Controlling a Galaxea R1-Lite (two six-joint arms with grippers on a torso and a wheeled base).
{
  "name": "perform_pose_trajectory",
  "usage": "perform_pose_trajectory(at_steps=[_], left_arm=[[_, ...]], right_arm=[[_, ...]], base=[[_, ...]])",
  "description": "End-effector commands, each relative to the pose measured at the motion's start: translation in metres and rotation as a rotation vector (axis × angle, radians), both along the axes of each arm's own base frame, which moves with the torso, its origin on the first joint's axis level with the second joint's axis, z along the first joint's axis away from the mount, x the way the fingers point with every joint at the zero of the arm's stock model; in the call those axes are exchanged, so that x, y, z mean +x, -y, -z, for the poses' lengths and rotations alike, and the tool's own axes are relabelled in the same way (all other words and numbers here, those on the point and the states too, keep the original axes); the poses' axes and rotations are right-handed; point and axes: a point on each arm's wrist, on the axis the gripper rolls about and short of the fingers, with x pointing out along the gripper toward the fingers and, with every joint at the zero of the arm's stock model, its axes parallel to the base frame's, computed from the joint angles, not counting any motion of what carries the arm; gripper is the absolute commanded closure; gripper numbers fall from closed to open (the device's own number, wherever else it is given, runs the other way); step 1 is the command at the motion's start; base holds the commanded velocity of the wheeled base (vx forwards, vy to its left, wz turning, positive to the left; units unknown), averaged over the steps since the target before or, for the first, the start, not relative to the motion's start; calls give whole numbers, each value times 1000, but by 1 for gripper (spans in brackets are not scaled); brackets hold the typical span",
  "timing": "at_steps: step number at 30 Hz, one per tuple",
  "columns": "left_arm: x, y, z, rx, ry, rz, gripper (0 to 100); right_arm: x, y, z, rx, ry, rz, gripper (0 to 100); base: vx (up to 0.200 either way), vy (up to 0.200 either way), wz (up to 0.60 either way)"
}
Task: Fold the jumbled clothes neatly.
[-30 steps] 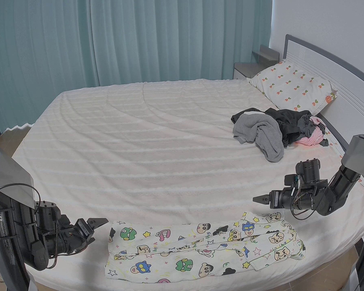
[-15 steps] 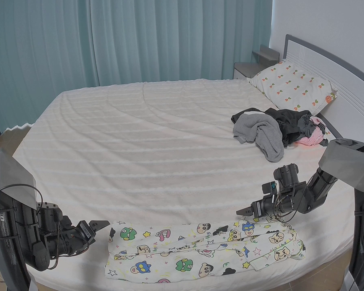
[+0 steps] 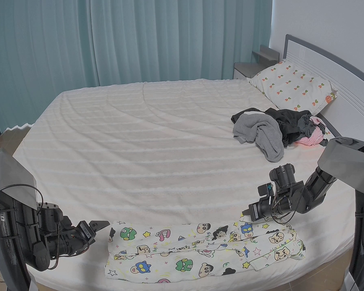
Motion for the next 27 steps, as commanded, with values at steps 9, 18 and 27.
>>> perform_pose_trajectory(at_steps=[9, 18, 27], left_arm=[[-3, 0, -1, 1, 1, -1, 0], [-3, 0, -1, 1, 1, -1, 0], [-3, 1, 0, 3, 0, 5, 0]], right_arm=[[-4, -17, -4, -6, 25, -40, 100], [-6, -15, 2, -9, -6, -16, 100], [-11, -5, -15, 101, -1, 123, 0]], base=[[0, 0, 0], [0, 0, 0], [0, 0, 0]])
